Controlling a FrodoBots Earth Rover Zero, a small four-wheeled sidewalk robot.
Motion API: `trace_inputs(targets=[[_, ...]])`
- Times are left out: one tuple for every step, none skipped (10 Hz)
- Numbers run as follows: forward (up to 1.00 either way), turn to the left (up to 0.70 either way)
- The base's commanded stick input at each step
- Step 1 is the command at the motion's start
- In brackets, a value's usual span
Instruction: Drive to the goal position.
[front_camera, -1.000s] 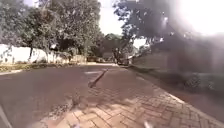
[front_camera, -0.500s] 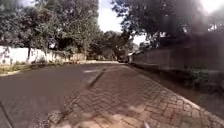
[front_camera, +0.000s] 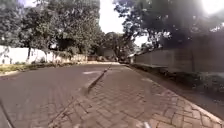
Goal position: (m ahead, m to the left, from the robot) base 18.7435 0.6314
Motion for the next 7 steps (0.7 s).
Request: trace_inputs(targets=[[0.70,-0.27],[0.70,-0.06],[0.70,0.00],[0.70,0.00],[0.70,0.00],[0.70,0.00],[0.70,0.00]])
